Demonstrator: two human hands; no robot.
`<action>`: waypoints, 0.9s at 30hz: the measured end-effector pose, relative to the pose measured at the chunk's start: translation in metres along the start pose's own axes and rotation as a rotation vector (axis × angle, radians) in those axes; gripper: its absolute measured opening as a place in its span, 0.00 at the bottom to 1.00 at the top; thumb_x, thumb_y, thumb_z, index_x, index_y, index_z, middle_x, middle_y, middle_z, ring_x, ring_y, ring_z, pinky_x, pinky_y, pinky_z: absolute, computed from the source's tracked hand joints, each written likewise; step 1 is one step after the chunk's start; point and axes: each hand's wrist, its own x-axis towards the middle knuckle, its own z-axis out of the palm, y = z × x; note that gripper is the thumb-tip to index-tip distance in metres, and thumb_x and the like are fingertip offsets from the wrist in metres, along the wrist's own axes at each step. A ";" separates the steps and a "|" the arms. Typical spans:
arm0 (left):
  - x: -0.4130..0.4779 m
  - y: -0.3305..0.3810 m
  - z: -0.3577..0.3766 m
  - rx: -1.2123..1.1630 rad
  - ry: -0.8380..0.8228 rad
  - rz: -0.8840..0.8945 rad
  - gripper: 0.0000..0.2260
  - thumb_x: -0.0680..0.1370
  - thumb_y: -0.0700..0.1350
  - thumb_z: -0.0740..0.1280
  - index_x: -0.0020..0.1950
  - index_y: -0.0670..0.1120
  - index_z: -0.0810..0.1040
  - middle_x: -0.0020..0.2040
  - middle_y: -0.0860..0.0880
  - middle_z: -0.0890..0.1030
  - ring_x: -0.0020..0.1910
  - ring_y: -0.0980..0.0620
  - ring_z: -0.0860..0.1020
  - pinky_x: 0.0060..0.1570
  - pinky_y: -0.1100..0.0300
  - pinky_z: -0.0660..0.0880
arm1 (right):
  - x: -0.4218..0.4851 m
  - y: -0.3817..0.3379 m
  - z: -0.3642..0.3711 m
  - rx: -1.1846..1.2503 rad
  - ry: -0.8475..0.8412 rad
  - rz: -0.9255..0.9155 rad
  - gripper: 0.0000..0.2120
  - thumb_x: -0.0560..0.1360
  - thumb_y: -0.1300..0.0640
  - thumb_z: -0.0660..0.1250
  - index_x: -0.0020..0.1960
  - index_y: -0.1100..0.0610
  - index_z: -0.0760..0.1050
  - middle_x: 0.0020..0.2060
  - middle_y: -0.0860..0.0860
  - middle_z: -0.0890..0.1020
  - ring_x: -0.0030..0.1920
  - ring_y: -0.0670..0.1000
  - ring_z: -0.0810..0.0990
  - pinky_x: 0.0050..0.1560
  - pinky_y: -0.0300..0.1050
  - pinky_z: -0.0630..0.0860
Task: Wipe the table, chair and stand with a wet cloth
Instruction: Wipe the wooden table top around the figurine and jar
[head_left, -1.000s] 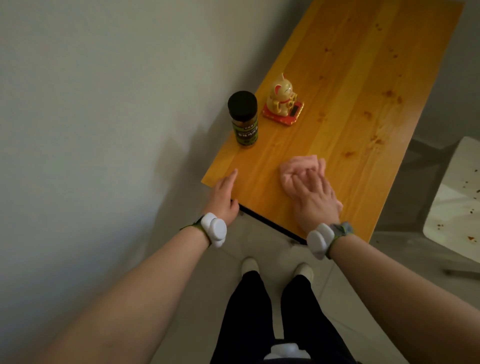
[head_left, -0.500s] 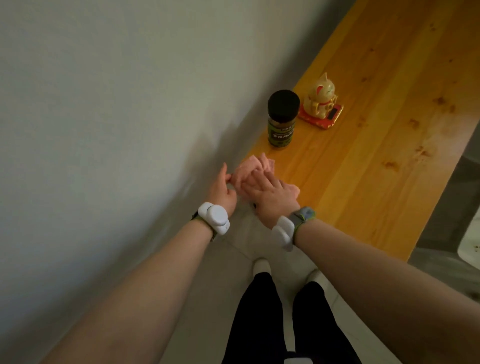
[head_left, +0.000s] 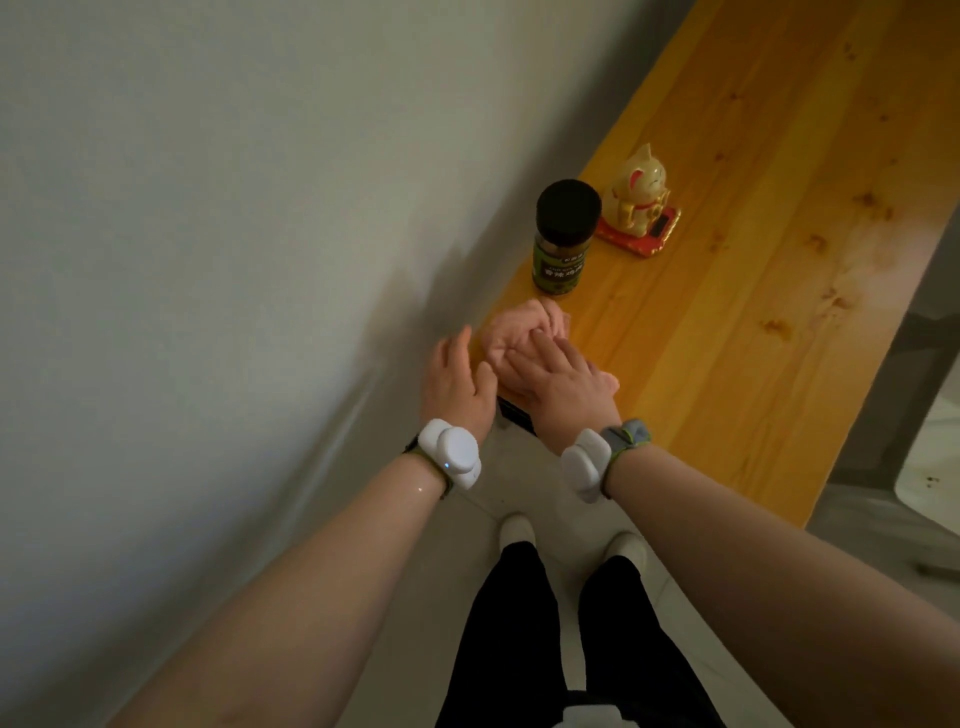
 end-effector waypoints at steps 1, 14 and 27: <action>-0.003 0.005 0.007 0.078 -0.007 0.056 0.28 0.74 0.54 0.51 0.71 0.41 0.65 0.69 0.39 0.67 0.67 0.39 0.66 0.65 0.48 0.65 | -0.009 0.012 -0.002 0.013 0.023 0.041 0.25 0.79 0.50 0.55 0.74 0.41 0.55 0.77 0.48 0.51 0.76 0.56 0.49 0.72 0.55 0.52; -0.010 0.086 0.090 0.337 -0.441 0.430 0.33 0.77 0.54 0.64 0.76 0.45 0.53 0.76 0.45 0.55 0.74 0.45 0.55 0.72 0.53 0.53 | -0.122 0.119 -0.003 0.093 0.222 0.537 0.24 0.78 0.57 0.55 0.74 0.48 0.61 0.75 0.58 0.56 0.74 0.63 0.54 0.72 0.57 0.55; -0.020 0.105 0.109 0.657 -0.419 0.419 0.43 0.71 0.63 0.67 0.76 0.46 0.48 0.77 0.46 0.52 0.75 0.43 0.50 0.74 0.50 0.53 | -0.075 0.196 -0.051 0.178 0.138 0.584 0.27 0.80 0.54 0.56 0.75 0.42 0.52 0.77 0.52 0.47 0.76 0.57 0.45 0.74 0.58 0.50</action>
